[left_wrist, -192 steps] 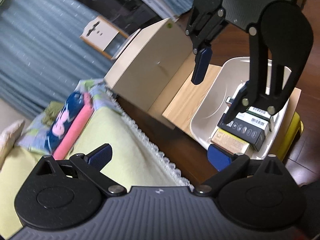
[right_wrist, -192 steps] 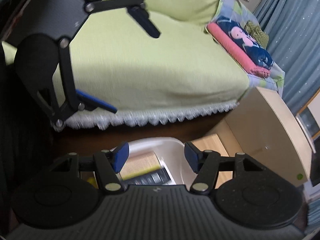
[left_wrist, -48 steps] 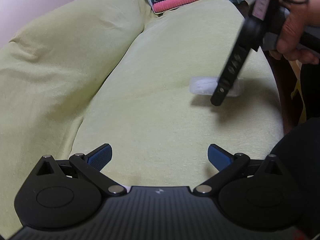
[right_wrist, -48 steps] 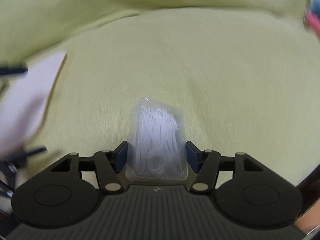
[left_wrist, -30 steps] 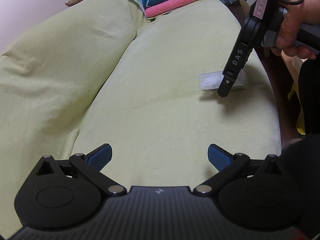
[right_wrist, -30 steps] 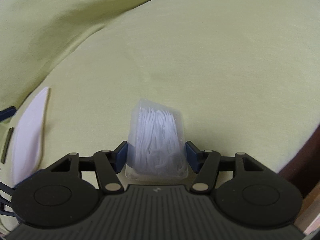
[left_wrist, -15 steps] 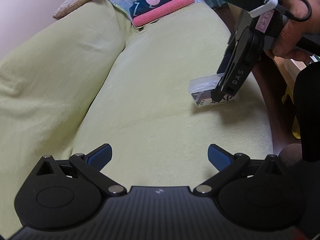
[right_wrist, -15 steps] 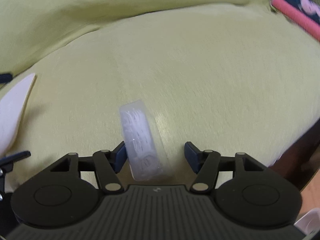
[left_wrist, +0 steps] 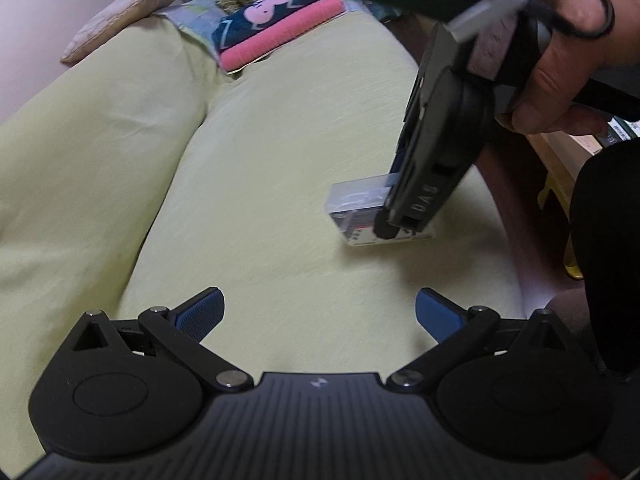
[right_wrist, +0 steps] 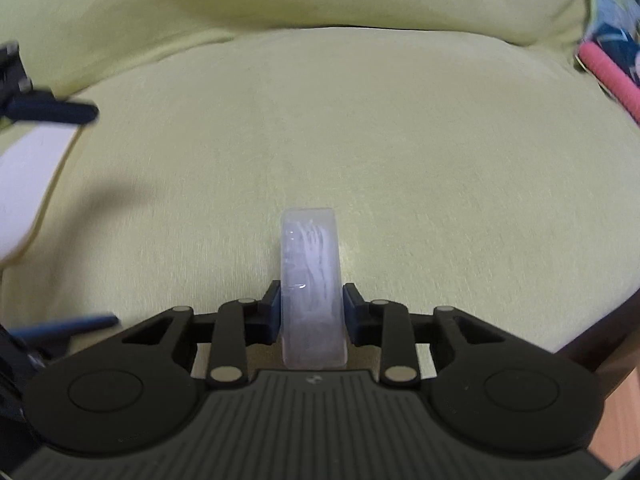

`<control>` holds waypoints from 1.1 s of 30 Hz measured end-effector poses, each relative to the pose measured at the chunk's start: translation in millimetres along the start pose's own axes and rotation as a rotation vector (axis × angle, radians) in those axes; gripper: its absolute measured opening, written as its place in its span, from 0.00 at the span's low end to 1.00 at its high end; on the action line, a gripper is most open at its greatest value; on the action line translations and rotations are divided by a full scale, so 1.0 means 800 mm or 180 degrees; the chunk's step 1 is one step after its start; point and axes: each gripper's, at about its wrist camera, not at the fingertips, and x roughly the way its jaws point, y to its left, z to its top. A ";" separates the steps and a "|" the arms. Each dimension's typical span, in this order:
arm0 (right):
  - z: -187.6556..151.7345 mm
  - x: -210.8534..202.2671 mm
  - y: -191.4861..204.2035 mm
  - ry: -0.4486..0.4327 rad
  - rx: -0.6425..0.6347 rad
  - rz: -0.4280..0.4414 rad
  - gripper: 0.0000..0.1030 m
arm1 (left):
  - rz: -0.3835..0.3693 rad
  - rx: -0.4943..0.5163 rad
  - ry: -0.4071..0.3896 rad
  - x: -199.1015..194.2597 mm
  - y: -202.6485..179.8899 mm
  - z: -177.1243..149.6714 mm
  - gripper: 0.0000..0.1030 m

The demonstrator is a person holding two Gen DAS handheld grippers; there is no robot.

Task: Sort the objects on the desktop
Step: 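Lift the floss-pick box with the right gripper and carry it over the bin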

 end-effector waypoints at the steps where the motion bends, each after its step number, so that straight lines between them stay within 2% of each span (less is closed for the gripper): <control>1: 0.000 -0.001 -0.004 -0.0017 0.0096 0.0042 0.26 | -0.0026 0.0023 -0.0010 0.003 -0.003 0.003 1.00; 8: -0.008 -0.033 -0.033 -0.0216 0.0615 0.0195 0.26 | -0.0260 0.0278 -0.0180 0.025 -0.029 0.045 1.00; 14: -0.031 -0.081 -0.051 -0.0453 0.0868 0.0067 0.26 | -0.0468 0.0623 -0.0328 0.040 -0.076 0.088 1.00; 22: -0.113 -0.139 -0.105 -0.0623 0.1368 -0.0189 0.26 | -0.0733 0.1054 -0.0603 0.046 -0.159 0.160 1.00; 33: -0.245 -0.245 -0.207 -0.0749 0.2003 -0.0807 0.26 | -0.1177 0.1534 -0.1141 0.049 -0.292 0.259 1.00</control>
